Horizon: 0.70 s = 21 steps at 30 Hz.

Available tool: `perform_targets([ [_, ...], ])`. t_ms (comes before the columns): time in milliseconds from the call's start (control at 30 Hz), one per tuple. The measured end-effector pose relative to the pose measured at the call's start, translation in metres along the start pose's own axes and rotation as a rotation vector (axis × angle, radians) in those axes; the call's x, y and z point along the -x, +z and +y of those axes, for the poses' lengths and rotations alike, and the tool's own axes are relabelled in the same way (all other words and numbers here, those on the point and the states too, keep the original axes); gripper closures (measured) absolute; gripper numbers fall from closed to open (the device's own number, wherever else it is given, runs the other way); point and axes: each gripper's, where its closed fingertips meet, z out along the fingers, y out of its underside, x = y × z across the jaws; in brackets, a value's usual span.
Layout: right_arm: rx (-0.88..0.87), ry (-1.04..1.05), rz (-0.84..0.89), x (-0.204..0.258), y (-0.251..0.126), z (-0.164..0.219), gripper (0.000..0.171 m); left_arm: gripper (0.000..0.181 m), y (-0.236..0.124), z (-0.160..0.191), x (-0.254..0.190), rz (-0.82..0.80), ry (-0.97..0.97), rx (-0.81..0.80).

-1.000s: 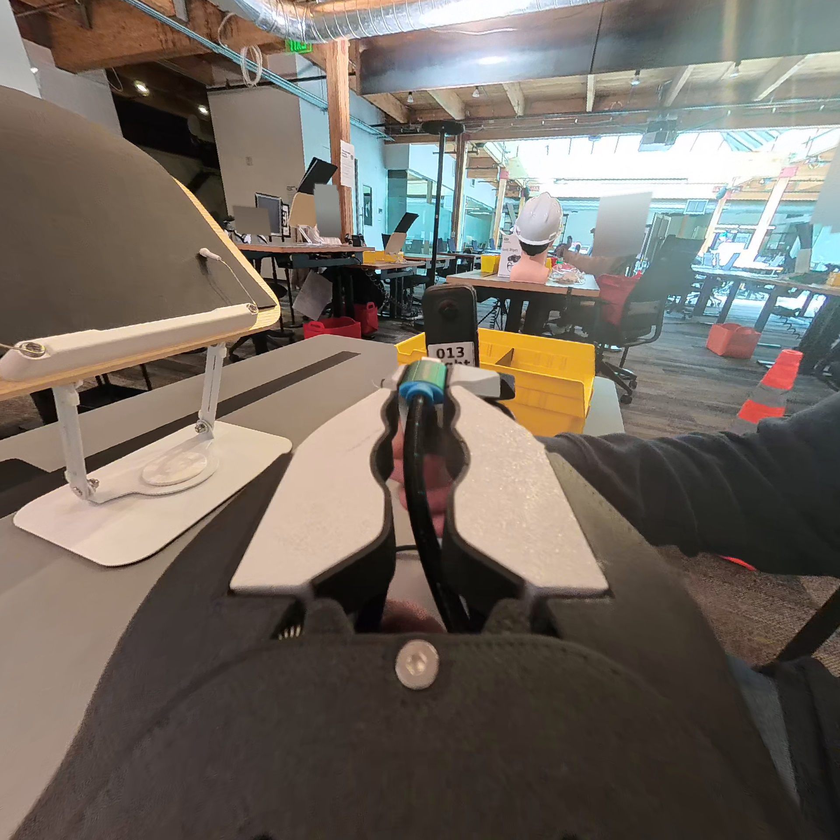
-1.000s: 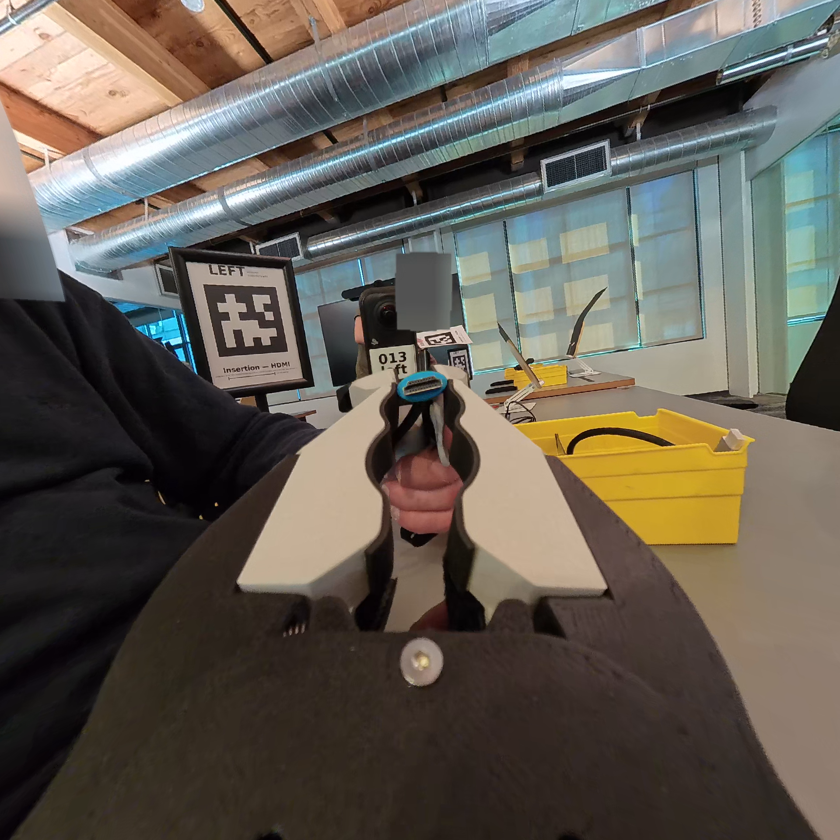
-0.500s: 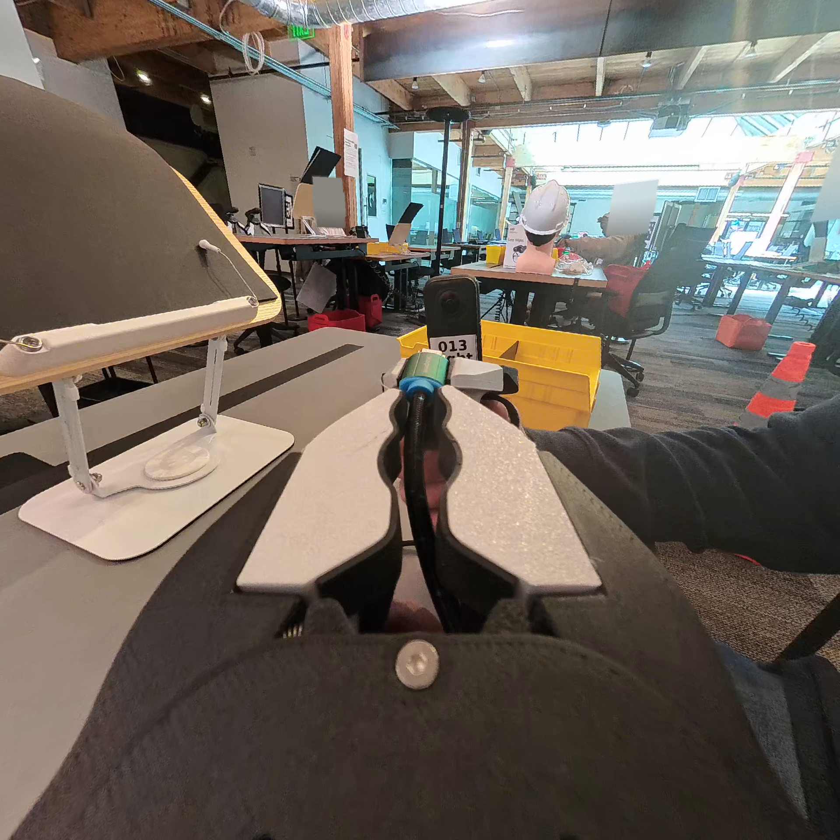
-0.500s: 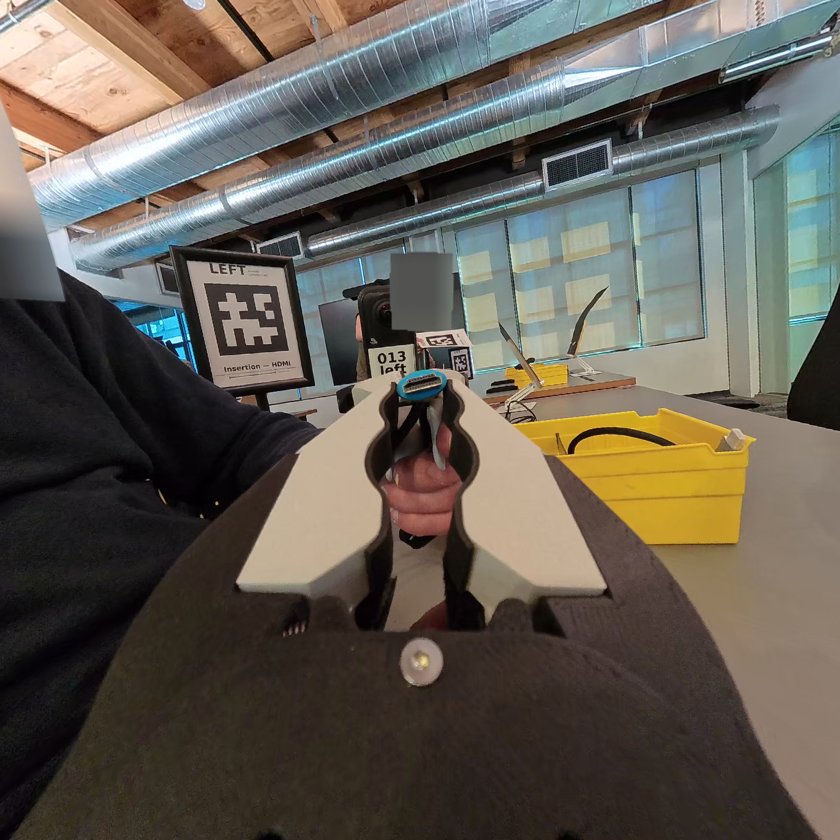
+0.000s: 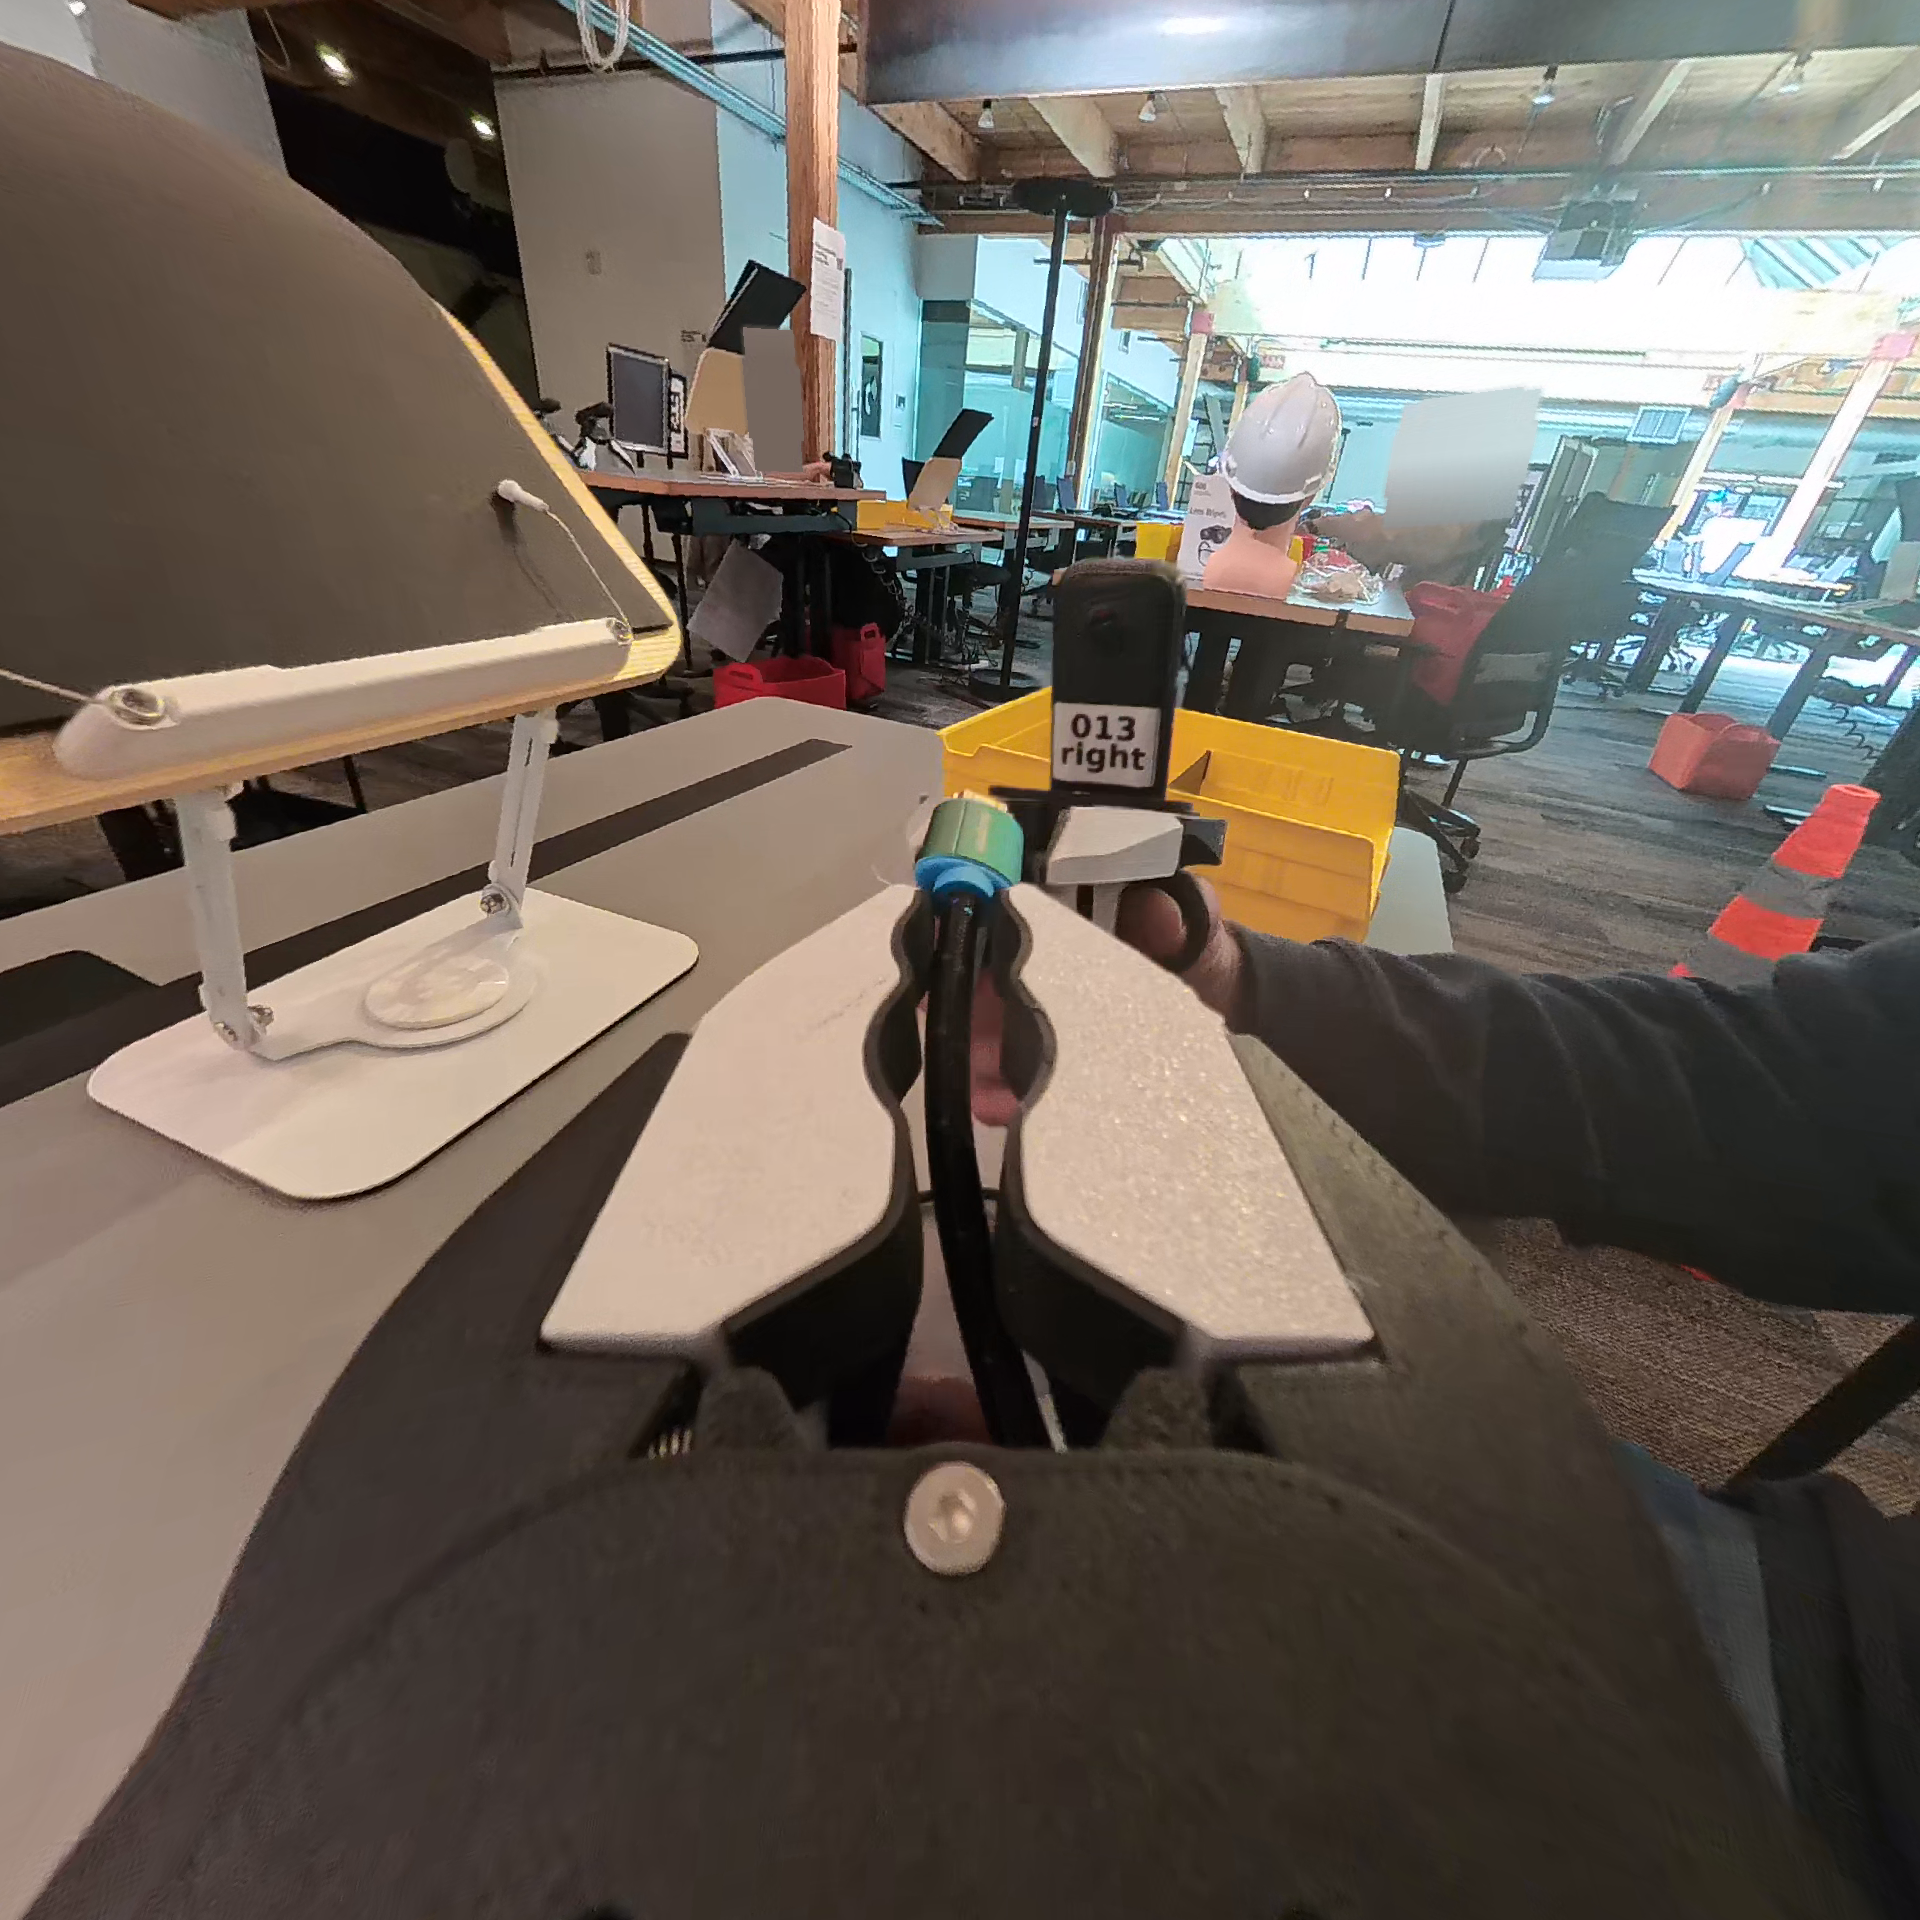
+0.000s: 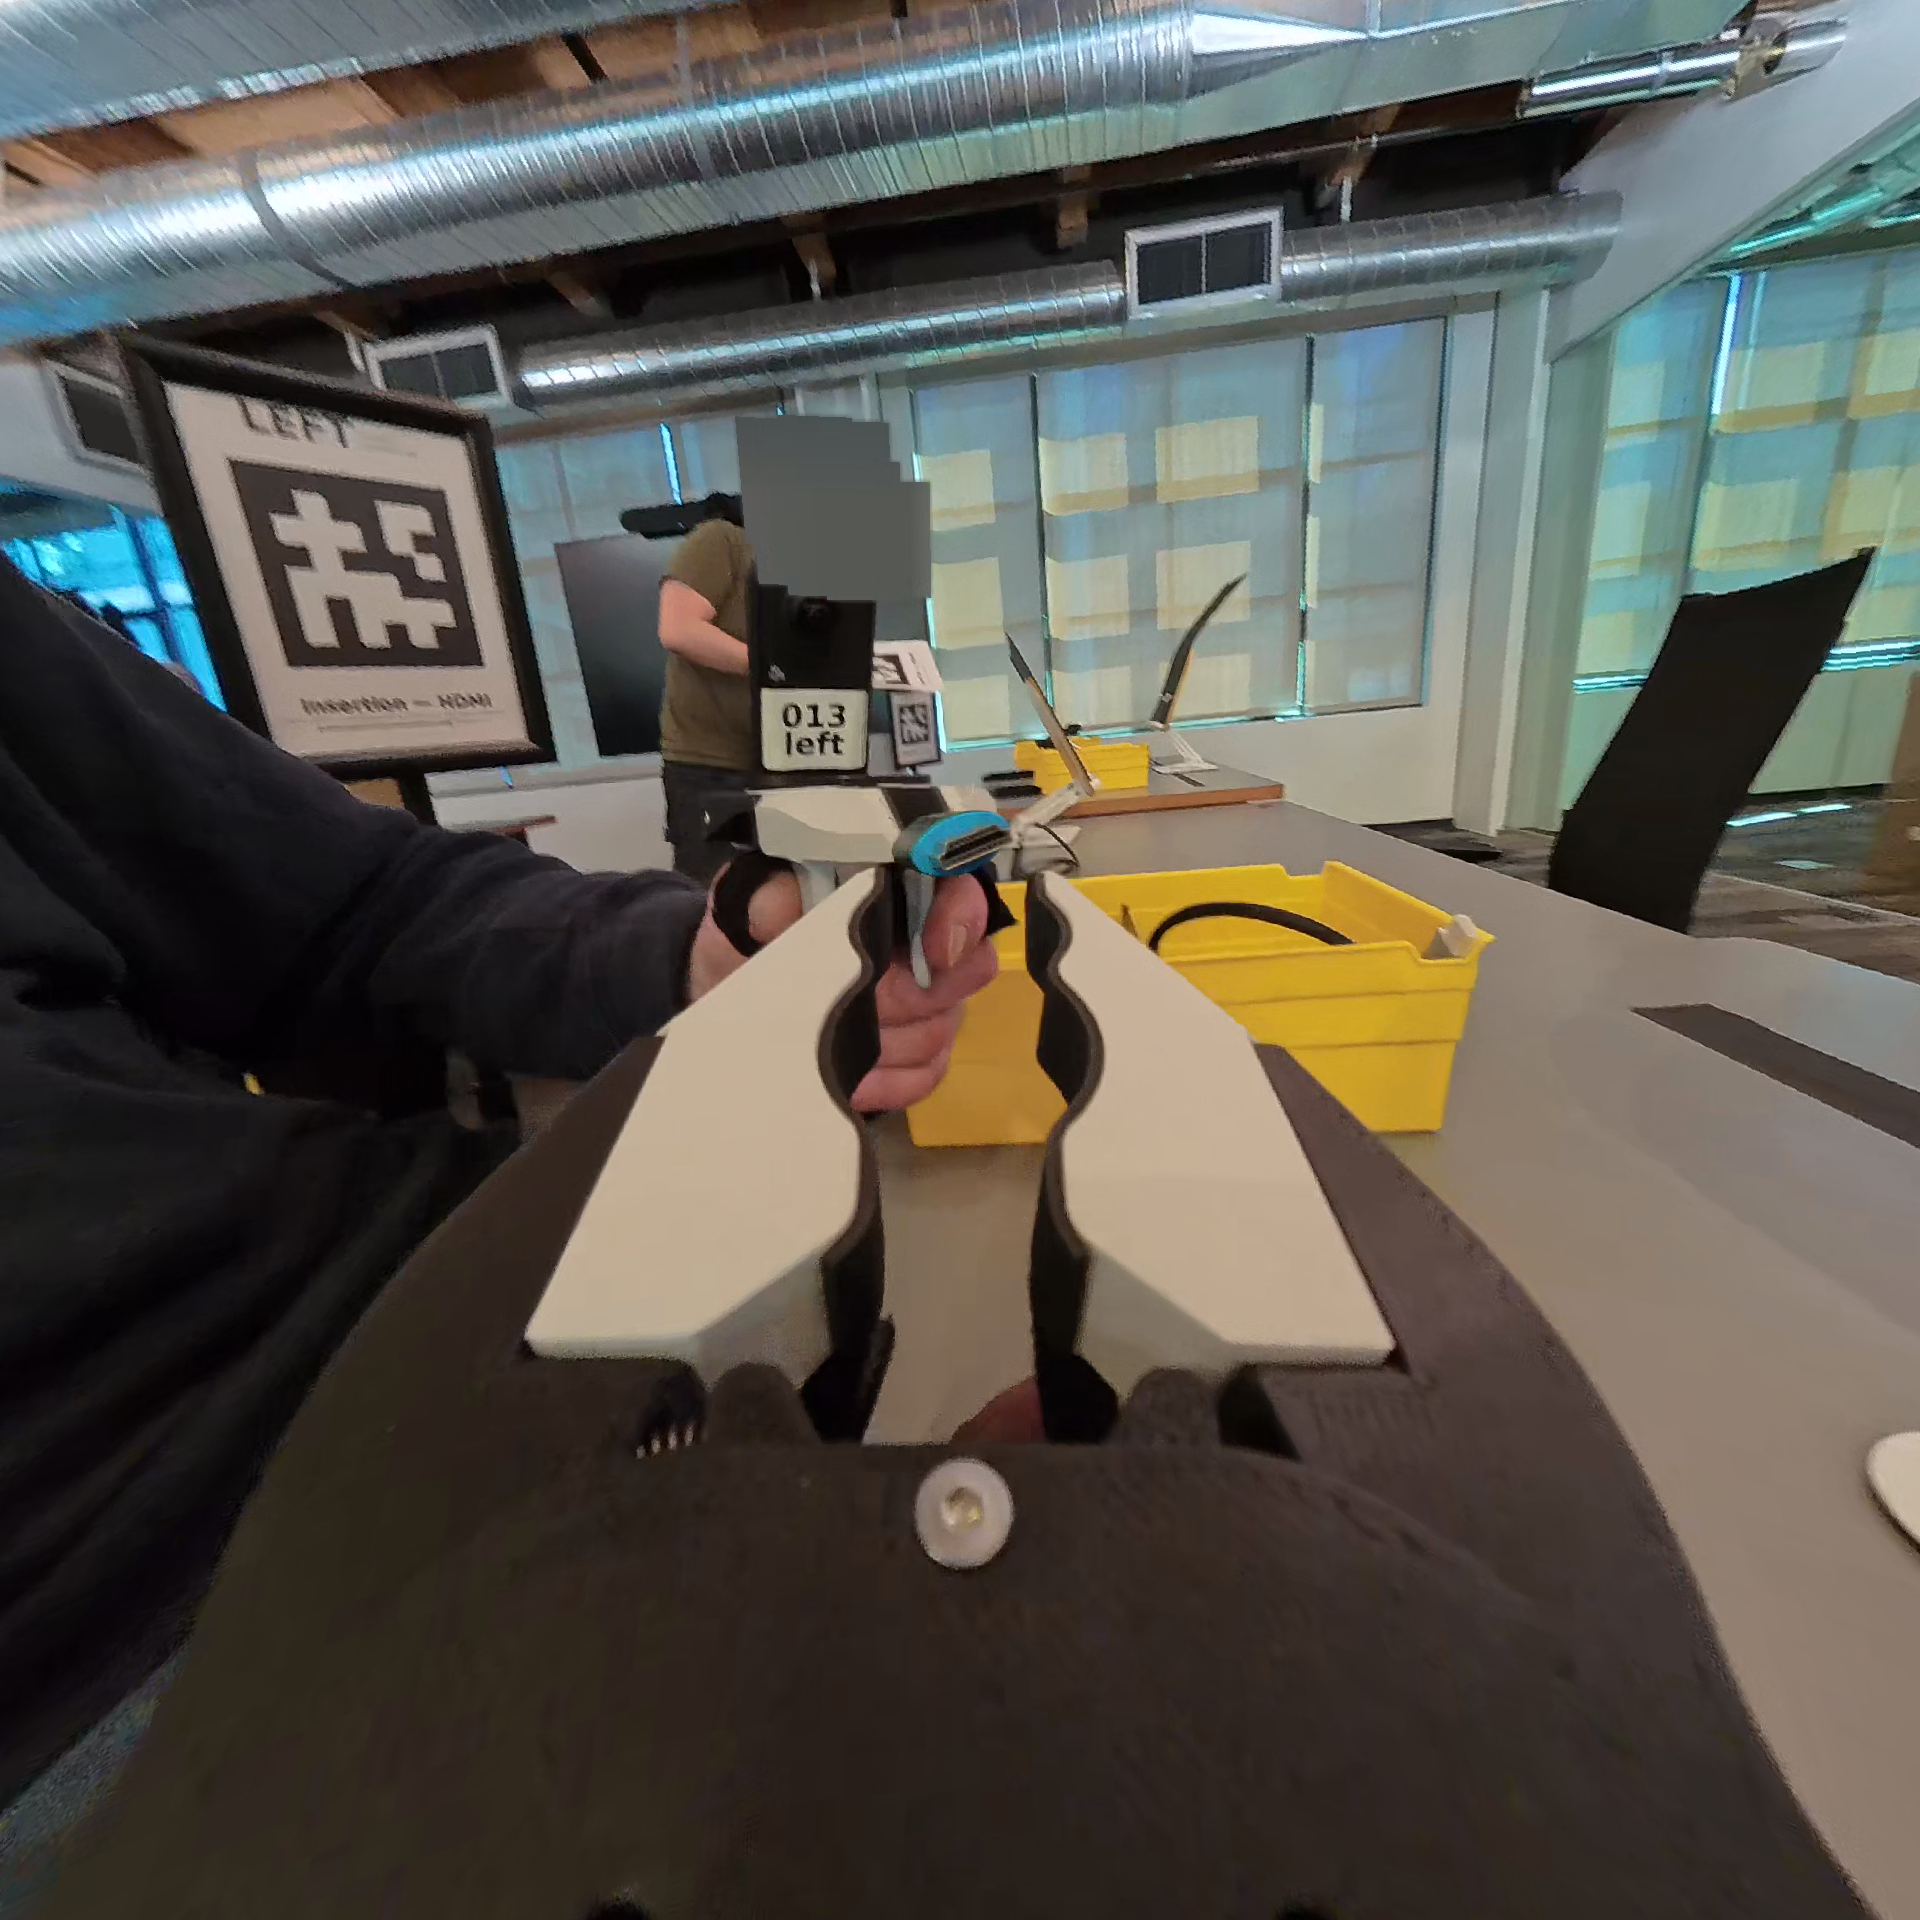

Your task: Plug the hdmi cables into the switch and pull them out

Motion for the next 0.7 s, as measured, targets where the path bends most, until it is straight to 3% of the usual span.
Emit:
perform_targets([
  [167,0.204,-0.144,0.097,-0.013,-0.010,0.021,0.142,0.172,-0.005,0.006,0.007,-0.005,-0.010,0.054],
  [367,0.580,-0.304,0.172,-0.034,-0.029,0.080,0.118,0.172,-0.008,0.016,0.014,-0.020,0.007,0.108],
  [533,0.776,-0.322,0.172,-0.042,-0.040,0.118,0.104,0.172,-0.009,0.020,0.014,-0.002,-0.004,0.130],
  [700,0.884,-0.326,0.163,-0.050,-0.046,0.142,0.104,0.172,-0.010,0.021,0.016,-0.001,-0.016,0.134],
])
